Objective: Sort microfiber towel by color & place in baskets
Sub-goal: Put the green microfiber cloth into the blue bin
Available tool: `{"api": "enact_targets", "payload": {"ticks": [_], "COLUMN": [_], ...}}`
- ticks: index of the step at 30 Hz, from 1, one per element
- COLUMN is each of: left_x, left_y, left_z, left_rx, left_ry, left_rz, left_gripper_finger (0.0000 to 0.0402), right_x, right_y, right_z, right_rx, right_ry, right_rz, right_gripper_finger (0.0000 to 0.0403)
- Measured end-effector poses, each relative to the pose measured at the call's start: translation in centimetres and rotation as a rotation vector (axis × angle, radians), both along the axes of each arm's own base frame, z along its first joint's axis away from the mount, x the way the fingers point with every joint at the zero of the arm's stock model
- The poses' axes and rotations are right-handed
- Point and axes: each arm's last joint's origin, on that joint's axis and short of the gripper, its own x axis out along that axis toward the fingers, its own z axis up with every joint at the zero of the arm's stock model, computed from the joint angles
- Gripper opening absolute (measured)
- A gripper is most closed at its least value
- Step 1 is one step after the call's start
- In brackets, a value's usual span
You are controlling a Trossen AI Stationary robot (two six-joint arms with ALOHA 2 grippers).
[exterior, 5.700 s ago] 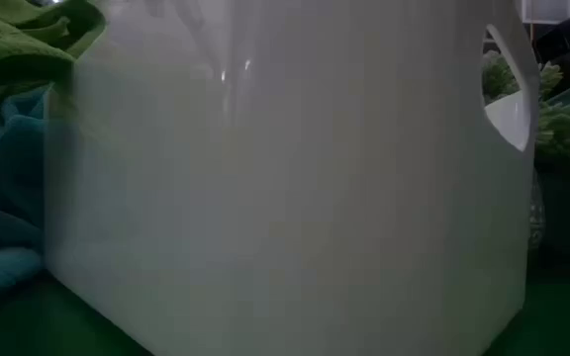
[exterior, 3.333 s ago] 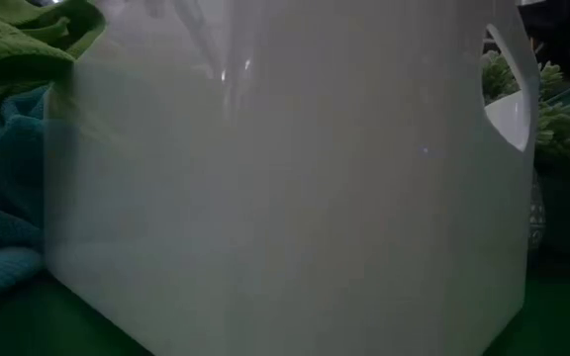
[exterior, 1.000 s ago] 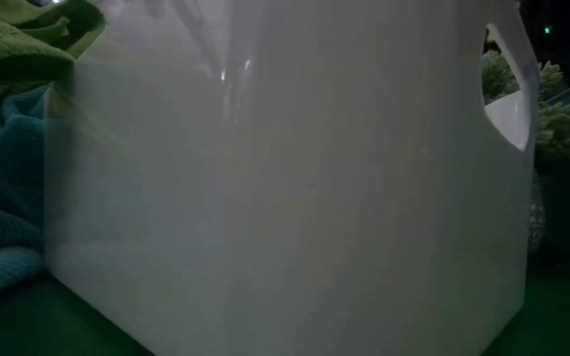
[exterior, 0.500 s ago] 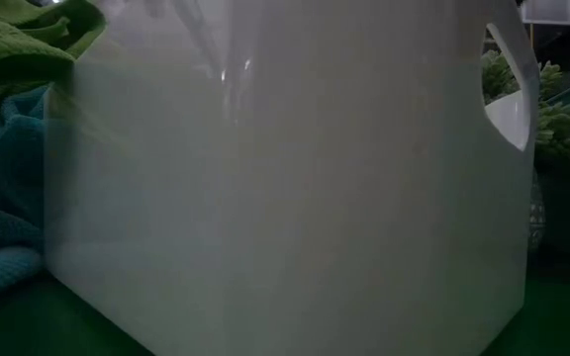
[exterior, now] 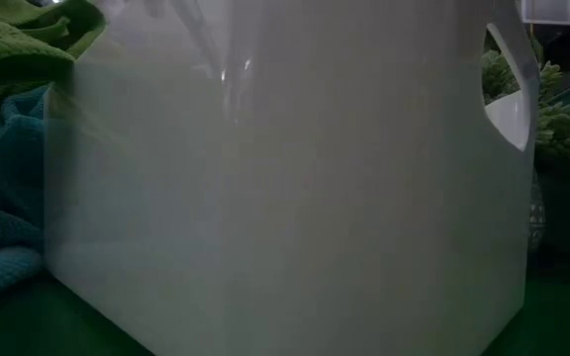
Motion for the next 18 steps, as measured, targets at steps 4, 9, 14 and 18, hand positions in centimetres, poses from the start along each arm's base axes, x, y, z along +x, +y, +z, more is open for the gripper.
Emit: {"api": "enact_targets", "payload": {"ticks": [4,9,14,18], "left_x": [0.0,0.0,0.0,0.0], "left_y": [0.0,0.0,0.0,0.1], "left_z": [0.0,0.0,0.0,0.0], "left_rx": [0.000,0.000,0.000,-0.002], "left_ry": [0.001,0.000,0.000,0.000], "left_rz": [0.000,0.000,0.003,0.026], "left_gripper_finger": [0.0124,0.0124,0.0124,0.0124], "right_x": [-1.0,-1.6,-1.2,-0.1], "right_y": [-0.1,0.1,0.5,0.8], "right_z": [1.7,3.3,3.5,3.2], "right_rx": [0.006,0.101,0.198,0.275], "right_ry": [-0.074,-0.164,-0.183,-0.146], "right_rz": [0.000,0.062,0.122,0.171], "right_gripper_finger": [0.0002,0.0002,0.0002,0.0002]}}
